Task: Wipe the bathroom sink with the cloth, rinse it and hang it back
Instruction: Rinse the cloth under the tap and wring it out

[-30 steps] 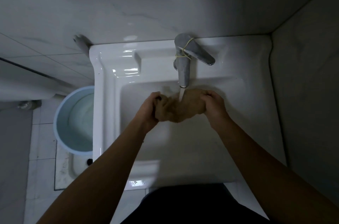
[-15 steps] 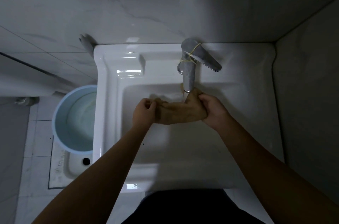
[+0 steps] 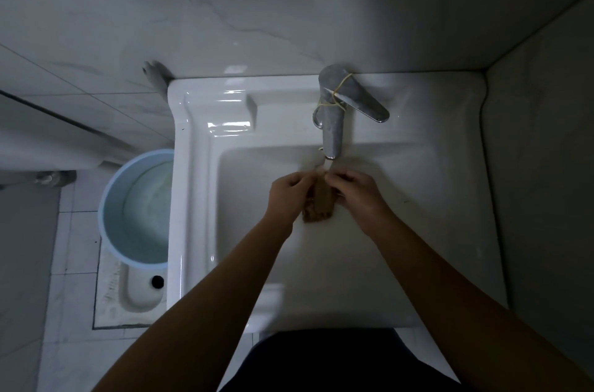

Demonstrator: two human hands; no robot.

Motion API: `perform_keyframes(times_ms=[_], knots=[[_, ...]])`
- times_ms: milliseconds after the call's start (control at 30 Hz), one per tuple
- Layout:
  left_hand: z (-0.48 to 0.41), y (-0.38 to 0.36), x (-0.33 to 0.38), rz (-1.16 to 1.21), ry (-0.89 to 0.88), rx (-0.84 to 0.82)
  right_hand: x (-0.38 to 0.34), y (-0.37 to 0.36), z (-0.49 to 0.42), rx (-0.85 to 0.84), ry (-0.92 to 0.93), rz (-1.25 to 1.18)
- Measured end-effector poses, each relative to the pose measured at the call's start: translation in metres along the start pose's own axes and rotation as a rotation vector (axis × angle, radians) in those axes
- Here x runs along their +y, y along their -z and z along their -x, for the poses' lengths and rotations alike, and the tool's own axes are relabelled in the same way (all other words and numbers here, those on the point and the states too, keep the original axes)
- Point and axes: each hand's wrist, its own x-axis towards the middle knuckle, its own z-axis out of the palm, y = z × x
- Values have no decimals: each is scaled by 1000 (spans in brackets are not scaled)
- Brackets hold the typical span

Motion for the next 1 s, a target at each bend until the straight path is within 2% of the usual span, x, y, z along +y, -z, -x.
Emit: perform_keyframes(times_ms=[200, 367, 500, 633, 767, 933, 1000], knots=[[5, -2, 3, 17, 15, -48, -6, 2, 11, 13, 24, -19], [11, -7, -1, -54, -13, -68, -9, -4, 15, 2, 143, 149], [12, -7, -1, -20, -10, -28, -10, -6, 17, 34, 241, 228], [16, -7, -2, -25, -49, 39, -7, 3, 17, 143, 189, 185], [19, -8, -8, -49, -90, 75, -9, 9, 17, 34, 94, 199], [26, -12, 0, -56, -101, -64, -19, 8, 10, 34, 48, 255], [26, -14, 4, -69, -91, -90, -22, 5, 7, -1, 22, 194]])
